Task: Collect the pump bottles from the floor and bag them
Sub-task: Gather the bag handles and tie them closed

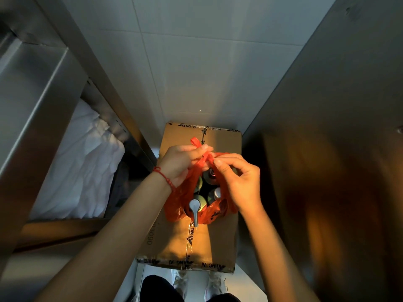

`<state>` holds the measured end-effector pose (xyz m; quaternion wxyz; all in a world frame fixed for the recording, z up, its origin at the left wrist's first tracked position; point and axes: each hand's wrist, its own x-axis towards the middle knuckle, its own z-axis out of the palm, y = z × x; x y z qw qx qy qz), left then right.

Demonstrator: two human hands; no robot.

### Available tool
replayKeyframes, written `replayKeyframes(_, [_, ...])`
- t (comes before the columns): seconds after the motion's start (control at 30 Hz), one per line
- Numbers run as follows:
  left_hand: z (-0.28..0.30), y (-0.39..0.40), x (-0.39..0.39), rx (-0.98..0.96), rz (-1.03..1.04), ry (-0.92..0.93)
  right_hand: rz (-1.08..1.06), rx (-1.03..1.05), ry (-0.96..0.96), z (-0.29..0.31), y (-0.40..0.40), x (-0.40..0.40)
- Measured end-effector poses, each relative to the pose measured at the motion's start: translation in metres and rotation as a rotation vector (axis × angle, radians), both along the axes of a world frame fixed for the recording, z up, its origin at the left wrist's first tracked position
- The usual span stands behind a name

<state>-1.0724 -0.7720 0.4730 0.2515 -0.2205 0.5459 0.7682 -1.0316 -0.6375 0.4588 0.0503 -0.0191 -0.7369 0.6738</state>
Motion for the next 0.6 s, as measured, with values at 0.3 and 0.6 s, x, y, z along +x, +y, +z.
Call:
replayKeyframes(0.3, [0.000,-0.003,0.000,-0.119,-0.050,0.095,0.030,0.098,-0.131,-0.013,-0.003,-0.007])
replayKeyframes(0.6, [0.005,-0.005,0.004,-0.388,-0.140,0.370,0.162,0.158,-0.335,-0.016,0.002,-0.014])
